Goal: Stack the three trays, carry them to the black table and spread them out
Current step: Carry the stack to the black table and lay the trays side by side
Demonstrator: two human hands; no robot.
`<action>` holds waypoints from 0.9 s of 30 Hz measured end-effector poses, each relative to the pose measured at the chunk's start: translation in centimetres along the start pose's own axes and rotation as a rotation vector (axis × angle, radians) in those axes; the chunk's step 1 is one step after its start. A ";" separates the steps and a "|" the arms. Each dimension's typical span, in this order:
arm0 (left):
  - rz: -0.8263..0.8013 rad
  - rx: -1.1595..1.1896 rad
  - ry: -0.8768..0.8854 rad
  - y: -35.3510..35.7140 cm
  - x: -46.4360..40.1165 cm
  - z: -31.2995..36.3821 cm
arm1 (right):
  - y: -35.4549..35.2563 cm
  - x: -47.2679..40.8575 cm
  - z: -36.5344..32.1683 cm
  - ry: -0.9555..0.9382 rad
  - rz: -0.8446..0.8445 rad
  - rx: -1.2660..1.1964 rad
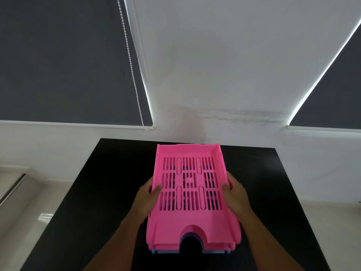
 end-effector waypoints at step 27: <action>0.045 -0.177 0.218 11.4 -1.0 7.0 | -12.2 -2.3 2.2 -0.020 0.199 0.097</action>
Point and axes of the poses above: each hand's wrist, its own x-axis away from the middle knuckle, its own y-axis out of the palm, z = x × y, the point moved 1 cm from there along -x, towards the middle knuckle, and after that the axes turned 6 degrees about z, right-handed, at the moved point
